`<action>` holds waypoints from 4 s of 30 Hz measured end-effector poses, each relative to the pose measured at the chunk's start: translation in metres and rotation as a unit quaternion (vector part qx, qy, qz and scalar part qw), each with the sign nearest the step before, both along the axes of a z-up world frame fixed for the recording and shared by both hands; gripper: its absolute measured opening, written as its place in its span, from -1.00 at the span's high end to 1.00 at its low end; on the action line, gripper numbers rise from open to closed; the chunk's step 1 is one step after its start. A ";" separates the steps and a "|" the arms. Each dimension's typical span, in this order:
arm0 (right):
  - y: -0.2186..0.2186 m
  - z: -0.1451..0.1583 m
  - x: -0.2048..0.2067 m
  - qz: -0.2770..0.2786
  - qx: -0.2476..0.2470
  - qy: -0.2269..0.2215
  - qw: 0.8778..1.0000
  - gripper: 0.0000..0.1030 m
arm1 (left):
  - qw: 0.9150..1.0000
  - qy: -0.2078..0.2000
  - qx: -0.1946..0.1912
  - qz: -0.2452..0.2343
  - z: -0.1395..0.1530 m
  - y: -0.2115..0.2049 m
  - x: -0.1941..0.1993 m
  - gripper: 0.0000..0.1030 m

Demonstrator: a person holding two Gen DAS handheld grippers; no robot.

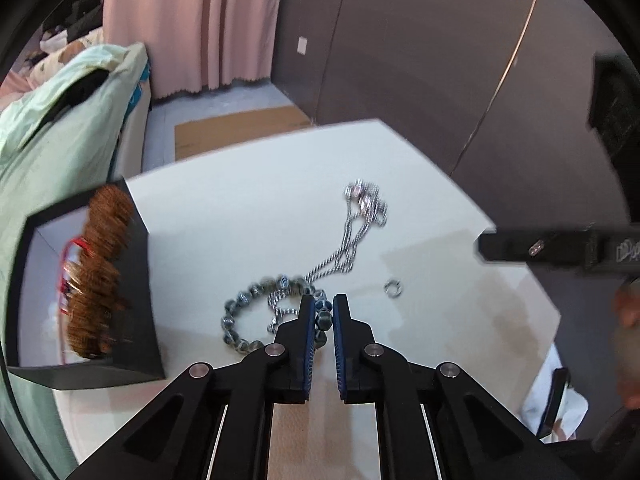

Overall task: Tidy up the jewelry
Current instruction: 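Grasp the grey beaded bracelet with the left tool while the right tool grasps the silver ring, then lower both items into the black box and open both tools, then move both tools back to the silver chain necklace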

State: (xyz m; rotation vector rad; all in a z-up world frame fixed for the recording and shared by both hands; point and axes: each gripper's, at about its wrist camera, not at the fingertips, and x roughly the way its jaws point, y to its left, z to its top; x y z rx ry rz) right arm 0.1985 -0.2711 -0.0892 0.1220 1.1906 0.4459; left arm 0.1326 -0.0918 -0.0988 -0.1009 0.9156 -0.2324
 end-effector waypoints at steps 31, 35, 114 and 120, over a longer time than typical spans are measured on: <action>0.064 -0.041 0.002 0.052 -0.097 0.002 0.994 0.55 | 0.988 -0.103 -0.099 0.063 0.095 0.091 -0.032 0.83; 0.070 -0.040 -0.001 0.057 -0.119 -0.007 0.991 0.57 | 0.985 -0.113 -0.107 0.081 0.101 0.108 -0.034 0.83; 0.104 0.049 -0.005 0.039 0.144 -0.075 0.986 -0.39 | 0.961 -0.090 -0.154 0.209 0.088 0.188 -0.030 -0.55; 0.073 0.046 -0.002 0.011 0.130 -0.067 0.989 -0.39 | 0.972 -0.089 -0.146 0.160 0.086 0.151 -0.027 -0.55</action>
